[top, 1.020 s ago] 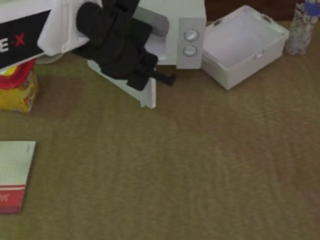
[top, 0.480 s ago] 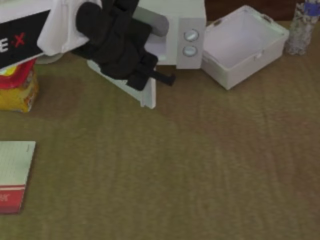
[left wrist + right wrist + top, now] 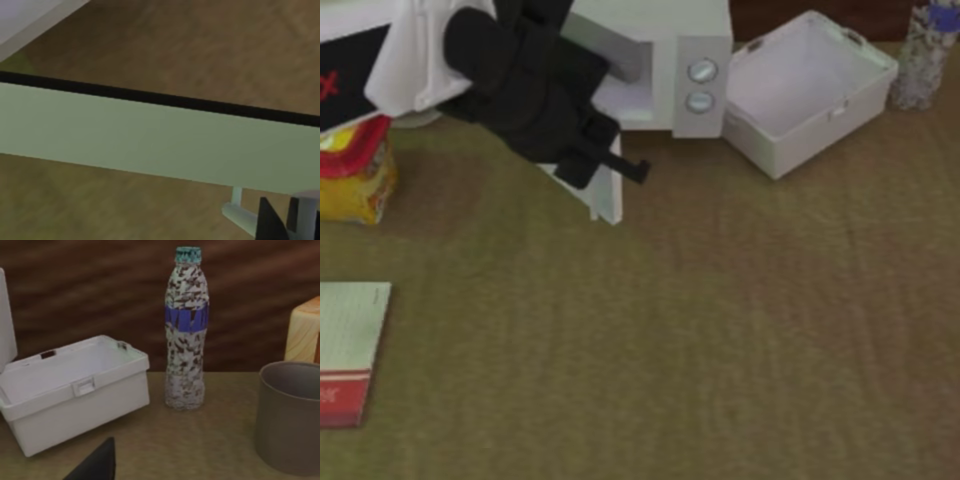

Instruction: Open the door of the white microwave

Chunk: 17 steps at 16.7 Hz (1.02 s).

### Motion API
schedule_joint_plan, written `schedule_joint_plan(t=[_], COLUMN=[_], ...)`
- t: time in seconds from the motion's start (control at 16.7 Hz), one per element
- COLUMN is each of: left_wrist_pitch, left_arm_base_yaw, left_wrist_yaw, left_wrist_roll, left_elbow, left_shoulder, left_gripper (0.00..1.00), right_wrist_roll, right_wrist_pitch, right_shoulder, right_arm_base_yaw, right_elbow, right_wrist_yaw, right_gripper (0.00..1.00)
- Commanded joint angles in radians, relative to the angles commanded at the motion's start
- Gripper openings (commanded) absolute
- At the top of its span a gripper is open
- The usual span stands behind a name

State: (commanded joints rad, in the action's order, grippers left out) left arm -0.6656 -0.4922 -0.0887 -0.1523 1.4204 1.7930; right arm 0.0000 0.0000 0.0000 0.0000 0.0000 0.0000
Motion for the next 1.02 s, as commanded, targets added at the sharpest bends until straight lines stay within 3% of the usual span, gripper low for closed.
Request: schedule_joint_plan(t=[1.02], left_wrist_pitch=[-0.002], left_arm_base_yaw=[0.014], left_wrist_yaw=[-0.020], left_wrist_roll=[-0.038], left_elbow=[-0.022], left_shoulder=[-0.012], left_gripper=[0.00], right_wrist_roll=[0.000], right_wrist_pitch=[0.000], right_shoulder=[0.000], right_arm_base_yaw=[0.000], right_elbow=[0.000], right_wrist_yaw=[0.000], right_gripper=[1.00])
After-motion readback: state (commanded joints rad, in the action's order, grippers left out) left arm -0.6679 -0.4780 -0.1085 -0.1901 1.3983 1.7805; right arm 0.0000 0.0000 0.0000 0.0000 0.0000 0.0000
